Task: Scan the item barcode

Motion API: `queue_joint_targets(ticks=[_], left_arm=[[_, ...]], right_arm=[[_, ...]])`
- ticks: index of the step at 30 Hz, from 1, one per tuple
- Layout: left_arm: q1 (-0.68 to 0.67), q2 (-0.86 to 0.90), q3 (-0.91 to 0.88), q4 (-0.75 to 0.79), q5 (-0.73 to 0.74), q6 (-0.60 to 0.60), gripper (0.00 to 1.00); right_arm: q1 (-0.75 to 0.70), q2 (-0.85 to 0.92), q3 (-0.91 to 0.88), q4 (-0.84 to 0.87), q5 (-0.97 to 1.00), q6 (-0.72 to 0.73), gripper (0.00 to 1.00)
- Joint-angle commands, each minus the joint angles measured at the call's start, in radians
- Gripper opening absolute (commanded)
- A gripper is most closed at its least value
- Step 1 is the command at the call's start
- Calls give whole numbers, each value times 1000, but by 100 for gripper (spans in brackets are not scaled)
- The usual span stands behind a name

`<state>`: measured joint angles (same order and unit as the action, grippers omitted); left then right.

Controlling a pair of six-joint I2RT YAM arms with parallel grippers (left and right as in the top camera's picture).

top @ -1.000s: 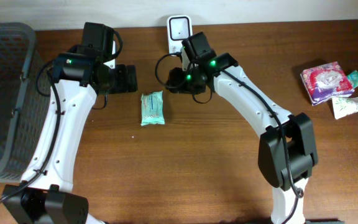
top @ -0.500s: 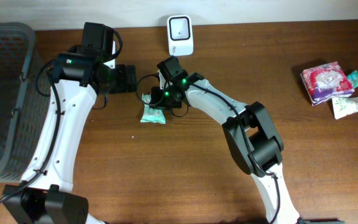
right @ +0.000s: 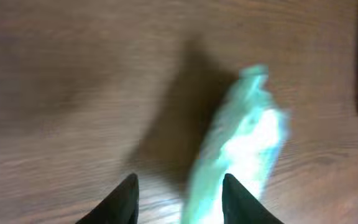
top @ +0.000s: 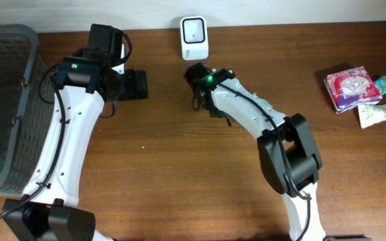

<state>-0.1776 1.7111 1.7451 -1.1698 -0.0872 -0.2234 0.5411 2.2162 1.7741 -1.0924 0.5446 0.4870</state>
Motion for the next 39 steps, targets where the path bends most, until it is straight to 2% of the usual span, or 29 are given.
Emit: queue_joint_targets(ticks=[1, 3, 5, 8, 12, 14, 17, 18, 21, 22, 28, 30, 31, 32, 34, 38, 39], left_arm=[[-3, -4, 6, -2, -11, 19, 99], [-3, -4, 6, -2, -11, 19, 99], [-3, -4, 6, -2, -11, 19, 99], [-3, -4, 6, -2, -11, 19, 99], [-3, -4, 6, -2, -11, 19, 99], [-3, -4, 6, -2, -11, 19, 99], [-3, -4, 6, -2, -11, 20, 99], [-3, -4, 6, -2, -11, 20, 99], [-3, -4, 6, -2, -11, 19, 99], [-3, -4, 6, -2, -11, 19, 99], [-3, -4, 6, -2, -11, 19, 99], [-3, -4, 6, -2, -11, 19, 99], [-3, -4, 6, -2, -11, 20, 99], [-3, -4, 6, -2, -11, 19, 99], [-3, -4, 6, -2, -11, 19, 99], [-3, -4, 6, -2, -11, 20, 99], [-3, -4, 6, -2, -11, 19, 99]], right_arm=[[84, 3, -7, 54, -127, -72, 60], [133, 3, -7, 72, -102, -72, 61], [140, 2, 4, 44, 12, -50, 63], [29, 2, 39, -27, 54, -14, 64], [-126, 3, 37, 34, -85, -15, 64], [-196, 3, 32, 106, -200, 25, 58], [-203, 3, 30, 117, -193, 27, 57], [-203, 3, 6, 113, -166, 56, 54], [-203, 3, -65, 124, -120, 98, 54], [-203, 3, -84, 105, -79, 149, 55], [-203, 3, -91, -2, -78, 151, 55], [-203, 3, -90, -52, -96, 151, 39], [-203, 3, -84, -83, -97, 151, 39], [-203, 3, -59, -162, -96, 151, 44], [-203, 3, -22, -267, -100, 151, 75], [-203, 3, -66, -192, -100, 158, 76], [-203, 3, -75, -182, -100, 158, 71]])
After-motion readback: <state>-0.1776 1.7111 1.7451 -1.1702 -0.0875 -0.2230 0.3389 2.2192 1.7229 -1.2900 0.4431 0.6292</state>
